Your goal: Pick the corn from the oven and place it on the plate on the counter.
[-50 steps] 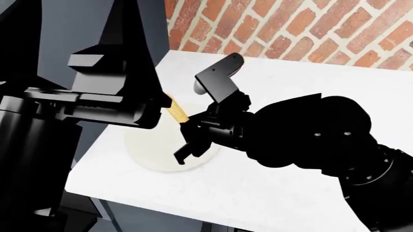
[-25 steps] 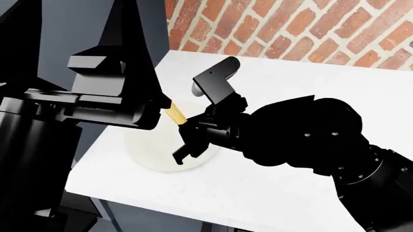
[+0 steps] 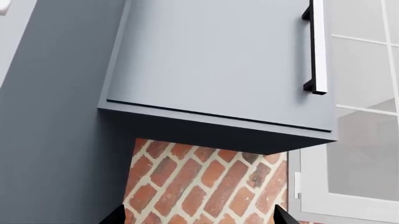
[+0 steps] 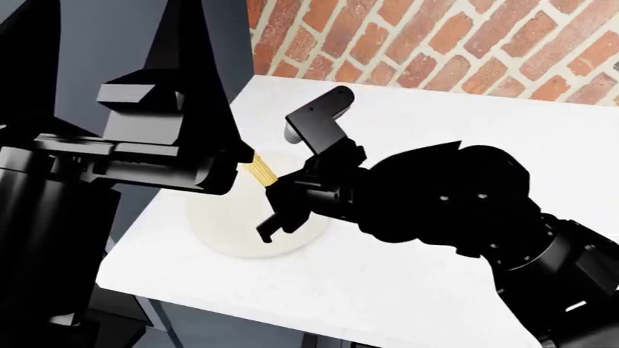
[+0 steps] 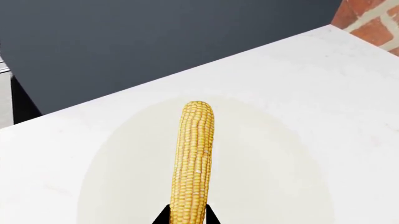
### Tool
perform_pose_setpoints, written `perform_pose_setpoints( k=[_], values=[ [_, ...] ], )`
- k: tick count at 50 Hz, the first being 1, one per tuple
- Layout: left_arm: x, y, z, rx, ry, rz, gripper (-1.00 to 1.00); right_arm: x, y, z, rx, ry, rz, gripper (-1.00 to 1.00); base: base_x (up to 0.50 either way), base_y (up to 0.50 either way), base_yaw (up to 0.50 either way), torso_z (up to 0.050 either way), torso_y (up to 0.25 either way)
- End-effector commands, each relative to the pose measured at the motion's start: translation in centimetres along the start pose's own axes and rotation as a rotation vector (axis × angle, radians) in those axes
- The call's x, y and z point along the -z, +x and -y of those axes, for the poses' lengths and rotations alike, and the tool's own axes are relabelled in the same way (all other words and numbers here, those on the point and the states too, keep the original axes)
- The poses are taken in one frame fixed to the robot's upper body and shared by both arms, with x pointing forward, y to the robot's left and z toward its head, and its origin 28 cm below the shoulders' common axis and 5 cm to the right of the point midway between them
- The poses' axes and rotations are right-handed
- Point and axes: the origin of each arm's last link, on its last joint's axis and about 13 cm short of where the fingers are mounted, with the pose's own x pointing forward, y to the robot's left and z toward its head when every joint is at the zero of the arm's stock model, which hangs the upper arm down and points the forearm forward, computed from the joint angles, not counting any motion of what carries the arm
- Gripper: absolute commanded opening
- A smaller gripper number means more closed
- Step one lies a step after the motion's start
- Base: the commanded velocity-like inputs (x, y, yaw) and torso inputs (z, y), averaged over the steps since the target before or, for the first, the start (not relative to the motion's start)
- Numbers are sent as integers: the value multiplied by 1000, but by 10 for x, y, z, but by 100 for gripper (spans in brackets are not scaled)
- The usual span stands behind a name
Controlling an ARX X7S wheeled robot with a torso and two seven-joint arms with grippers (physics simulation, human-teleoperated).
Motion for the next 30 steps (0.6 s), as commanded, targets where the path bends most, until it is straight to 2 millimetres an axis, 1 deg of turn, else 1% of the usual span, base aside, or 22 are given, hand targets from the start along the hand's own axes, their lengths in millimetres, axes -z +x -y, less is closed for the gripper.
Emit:
perform_pose_setpoints(
  k=[1,15,30],
  values=[
    [0,0,0,-2,-2,1,100,-3,3,4,9,-9,10,-100,0,0,0,0,0],
    [1,0,-1,-4,-3,-2,100,-4,9,10,17,-7,3,-100,0,0,0,0,0],
    [1,0,-1,-2,-3,-2,100,-4,15,11,10,-9,-9,-100,0,0,0,1,1]
  ],
)
